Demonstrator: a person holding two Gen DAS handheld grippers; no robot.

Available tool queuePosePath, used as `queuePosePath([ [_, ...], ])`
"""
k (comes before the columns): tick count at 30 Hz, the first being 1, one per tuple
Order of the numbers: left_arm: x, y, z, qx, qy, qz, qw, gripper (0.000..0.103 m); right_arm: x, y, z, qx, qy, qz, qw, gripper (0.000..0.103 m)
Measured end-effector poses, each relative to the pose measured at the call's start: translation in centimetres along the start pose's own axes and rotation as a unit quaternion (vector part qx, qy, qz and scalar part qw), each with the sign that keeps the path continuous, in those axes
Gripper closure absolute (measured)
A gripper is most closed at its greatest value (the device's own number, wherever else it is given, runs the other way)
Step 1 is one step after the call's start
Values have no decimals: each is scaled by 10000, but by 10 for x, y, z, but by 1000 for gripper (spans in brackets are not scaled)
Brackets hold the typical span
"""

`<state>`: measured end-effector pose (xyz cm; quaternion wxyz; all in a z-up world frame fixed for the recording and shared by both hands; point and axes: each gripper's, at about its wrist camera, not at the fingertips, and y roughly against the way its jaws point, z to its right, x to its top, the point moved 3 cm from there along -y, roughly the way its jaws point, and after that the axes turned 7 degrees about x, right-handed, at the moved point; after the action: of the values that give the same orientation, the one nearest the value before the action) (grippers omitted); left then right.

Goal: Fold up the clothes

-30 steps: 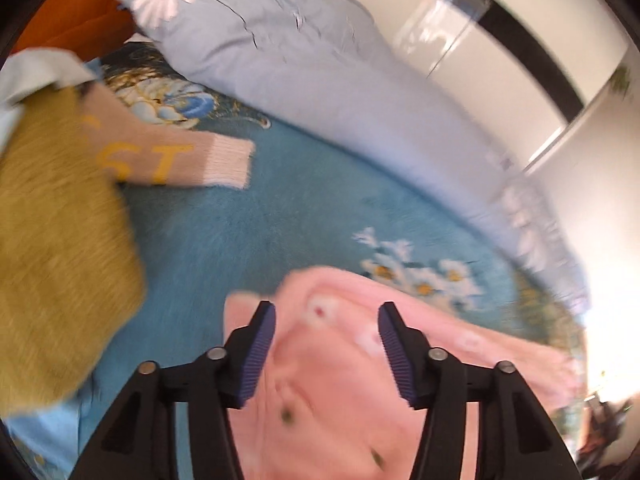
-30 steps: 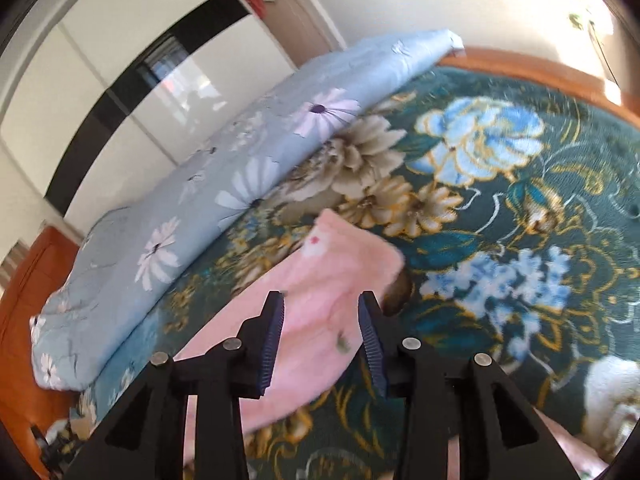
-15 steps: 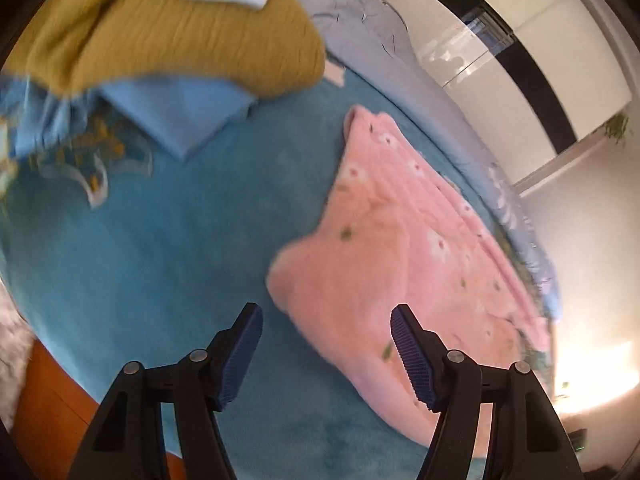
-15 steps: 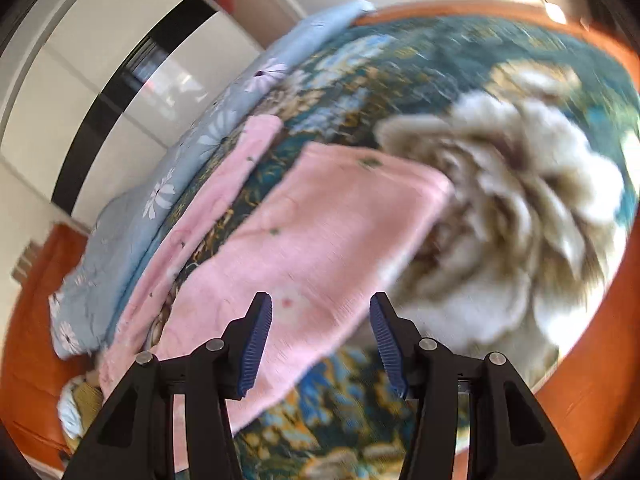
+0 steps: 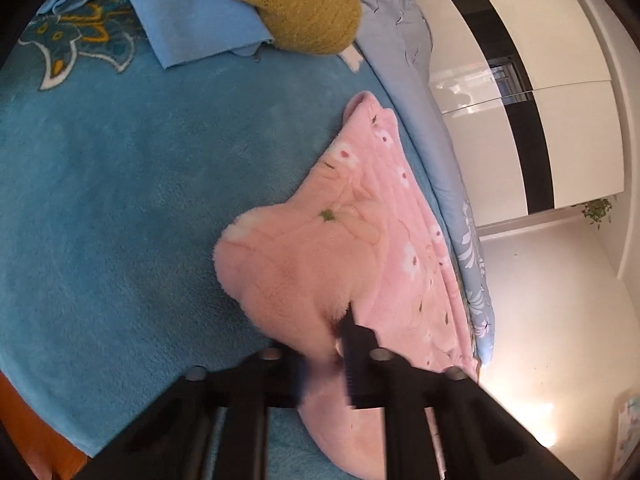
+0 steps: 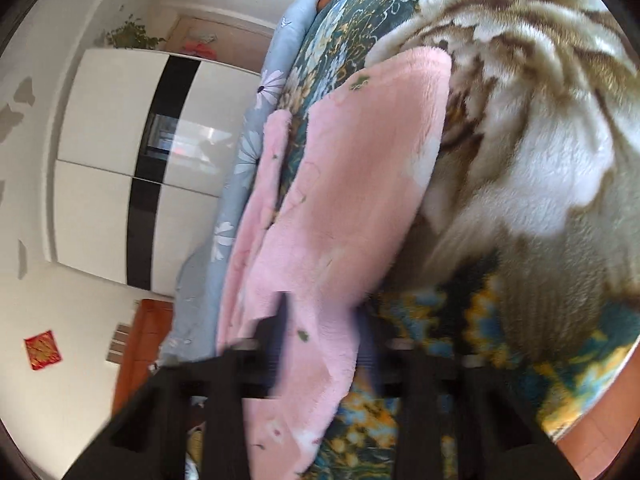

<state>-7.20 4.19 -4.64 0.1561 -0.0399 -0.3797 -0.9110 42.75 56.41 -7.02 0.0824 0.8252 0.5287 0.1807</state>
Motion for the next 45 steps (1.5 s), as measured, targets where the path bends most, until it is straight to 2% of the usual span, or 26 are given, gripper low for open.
queuePosePath([
  [2, 2, 15, 8, -244, -69, 167, 9995, 96, 5, 3, -5, 71, 18, 88, 9999, 99],
  [5, 10, 46, 26, -994, -53, 278, 9946, 97, 17, 17, -31, 413, 293, 338, 9981, 99],
  [7, 17, 63, 41, -1283, -135, 413, 9908, 97, 26, 27, -56, 630, 563, 510, 9951, 99],
  [11, 36, 76, 70, -1631, -190, 594, 9846, 97, 38, 26, -107, 901, 1047, 696, 9880, 99],
  [15, 63, 63, 93, -1669, -68, 604, 9841, 97, 52, 1, -146, 772, 1416, 675, 9846, 99],
  [18, 87, 45, 105, -1439, 61, 475, 9884, 97, 65, -37, -164, 390, 1657, 604, 9836, 99],
  [26, 147, -20, 158, -366, -521, 715, 9954, 97, 102, -166, -184, -545, 1838, 463, 9804, 99],
  [30, 174, -75, 170, 511, -880, 796, 9916, 97, 118, -235, -178, -1019, 1846, 151, 9774, 99],
  [32, 185, -105, 169, 767, -951, 723, 9899, 97, 124, -267, -174, -1275, 1870, -71, 9740, 99],
  [35, 193, -139, 158, 1149, -959, 562, 9871, 96, 126, -300, -173, -1516, 2135, -180, 9649, 99],
  [37, 194, -156, 150, 1297, -901, 395, 9867, 96, 122, -319, -166, -1700, 2320, -319, 9572, 98],
  [41, 191, -168, 142, 1315, -858, 180, 9874, 94, 108, -341, -150, -1917, 2496, -643, 9470, 95],
  [43, 185, -156, 148, 1223, -1005, 167, 9872, 84, 104, -335, -154, -1718, 2535, -659, 9497, 85],
  [45, 178, -136, 154, 1078, -1167, 204, 9871, 55, 98, -324, -162, -1401, 2592, -630, 9535, 45],
])
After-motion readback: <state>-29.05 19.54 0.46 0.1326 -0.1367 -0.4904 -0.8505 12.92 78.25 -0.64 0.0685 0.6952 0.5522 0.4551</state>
